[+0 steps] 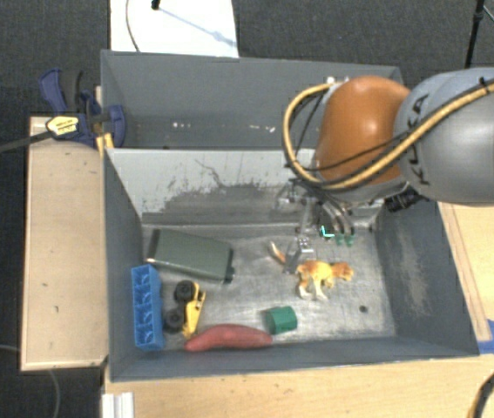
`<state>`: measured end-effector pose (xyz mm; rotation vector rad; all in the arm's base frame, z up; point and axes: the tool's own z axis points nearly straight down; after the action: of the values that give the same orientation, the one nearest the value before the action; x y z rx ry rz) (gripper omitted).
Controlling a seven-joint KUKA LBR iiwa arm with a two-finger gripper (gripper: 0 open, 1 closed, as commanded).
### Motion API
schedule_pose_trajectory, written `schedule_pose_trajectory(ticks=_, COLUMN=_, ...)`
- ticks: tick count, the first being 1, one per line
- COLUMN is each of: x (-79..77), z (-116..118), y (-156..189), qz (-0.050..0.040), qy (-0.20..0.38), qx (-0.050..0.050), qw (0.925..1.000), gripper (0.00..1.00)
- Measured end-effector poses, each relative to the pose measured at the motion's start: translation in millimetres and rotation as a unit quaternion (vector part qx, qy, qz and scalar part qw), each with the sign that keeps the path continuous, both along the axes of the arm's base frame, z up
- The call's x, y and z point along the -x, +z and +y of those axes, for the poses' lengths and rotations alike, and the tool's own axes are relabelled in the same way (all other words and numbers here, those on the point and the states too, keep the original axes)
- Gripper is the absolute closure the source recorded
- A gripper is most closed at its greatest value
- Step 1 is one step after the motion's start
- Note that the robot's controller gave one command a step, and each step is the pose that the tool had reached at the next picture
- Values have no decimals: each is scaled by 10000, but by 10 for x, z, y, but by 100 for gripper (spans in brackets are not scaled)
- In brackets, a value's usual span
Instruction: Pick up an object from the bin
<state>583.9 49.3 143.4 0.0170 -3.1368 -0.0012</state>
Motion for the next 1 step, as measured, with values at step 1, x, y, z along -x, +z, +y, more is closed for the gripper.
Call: schedule_pose_trajectory(ticks=1, x=-19, z=-2, y=45, qz=-39, qy=-6, qx=-2, qw=10000, gripper=0)
